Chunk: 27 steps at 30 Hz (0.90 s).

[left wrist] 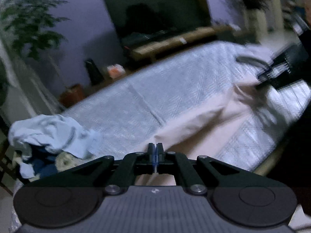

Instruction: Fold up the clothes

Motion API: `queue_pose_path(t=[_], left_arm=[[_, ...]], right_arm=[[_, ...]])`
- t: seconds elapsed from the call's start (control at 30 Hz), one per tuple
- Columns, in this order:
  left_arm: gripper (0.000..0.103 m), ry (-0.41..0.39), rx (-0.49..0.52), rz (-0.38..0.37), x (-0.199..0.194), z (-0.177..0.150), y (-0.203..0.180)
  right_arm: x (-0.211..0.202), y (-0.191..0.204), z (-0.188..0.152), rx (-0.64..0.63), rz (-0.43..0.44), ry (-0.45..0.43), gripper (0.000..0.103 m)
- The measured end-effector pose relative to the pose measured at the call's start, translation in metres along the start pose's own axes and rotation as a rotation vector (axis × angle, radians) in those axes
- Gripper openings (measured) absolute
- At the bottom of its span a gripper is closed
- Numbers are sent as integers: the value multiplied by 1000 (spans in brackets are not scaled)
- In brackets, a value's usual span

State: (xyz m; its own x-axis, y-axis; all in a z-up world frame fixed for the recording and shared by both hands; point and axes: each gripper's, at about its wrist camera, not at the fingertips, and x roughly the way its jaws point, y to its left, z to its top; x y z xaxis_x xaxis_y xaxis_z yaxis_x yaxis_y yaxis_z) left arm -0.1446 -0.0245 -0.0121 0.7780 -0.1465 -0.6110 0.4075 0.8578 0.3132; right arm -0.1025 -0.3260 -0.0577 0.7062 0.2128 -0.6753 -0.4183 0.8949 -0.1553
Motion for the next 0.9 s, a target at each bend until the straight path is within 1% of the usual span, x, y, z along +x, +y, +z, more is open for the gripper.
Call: queue_pose_path(t=[0.03, 0.1, 0.13, 0.17, 0.2, 0.23, 0.27, 0.37, 0.4, 0.43, 0.5, 0.53, 0.57, 0.63, 0.7, 0.77, 0.8, 0.83, 0.9], left_arm=[[3, 16, 9, -12, 0, -3, -2], [4, 48, 28, -36, 0, -8, -6], [5, 64, 38, -47, 0, -11, -8], [5, 80, 47, -59, 0, -13, -10], [5, 93, 49, -67, 0, -15, -11], [6, 97, 17, -54, 1, -14, -4], [6, 102, -19, -41, 2, -12, 4], [7, 138, -174, 5, 10, -12, 34], [7, 150, -205, 11, 12, -12, 42], [7, 162, -232, 12, 14, -13, 48], [11, 196, -240, -24, 21, -14, 52], [18, 223, -244, -48, 25, -15, 50], [21, 250, -248, -72, 30, -17, 49], [22, 302, -257, -118, 39, -21, 47], [22, 329, -283, -131, 43, -25, 47], [22, 329, -315, -131, 43, -27, 52], [22, 327, -336, -131, 43, -28, 54], [22, 326, -351, -133, 44, -28, 56], [22, 328, -375, -140, 45, -28, 58]], right_arm=[[-4, -1, 0, -14, 13, 6, 45], [-11, -9, 0, 8, 51, 54, 50], [-14, -14, 0, 26, 72, 83, 58], [-17, -19, 1, 44, 92, 111, 62], [-20, -23, 1, 62, 113, 140, 65], [-24, -29, 0, 98, 107, 155, 65], [-30, -38, -2, 177, 99, 157, 65], [-44, -73, -19, 548, 176, 148, 66], [-45, -80, -27, 656, 189, 150, 66], [-46, -84, -36, 738, 187, 153, 66], [-45, -87, -52, 860, 162, 165, 66], [-43, -87, -58, 904, 144, 175, 66], [-39, -88, -64, 948, 133, 186, 65], [-28, -88, -73, 1027, 123, 210, 61], [-18, -82, -72, 1036, 129, 229, 55], [-12, -77, -68, 1034, 145, 234, 46], [-10, -74, -66, 1033, 154, 235, 34], [-8, -73, -63, 1031, 159, 239, 29], [-4, -73, -59, 1053, 182, 234, 27]])
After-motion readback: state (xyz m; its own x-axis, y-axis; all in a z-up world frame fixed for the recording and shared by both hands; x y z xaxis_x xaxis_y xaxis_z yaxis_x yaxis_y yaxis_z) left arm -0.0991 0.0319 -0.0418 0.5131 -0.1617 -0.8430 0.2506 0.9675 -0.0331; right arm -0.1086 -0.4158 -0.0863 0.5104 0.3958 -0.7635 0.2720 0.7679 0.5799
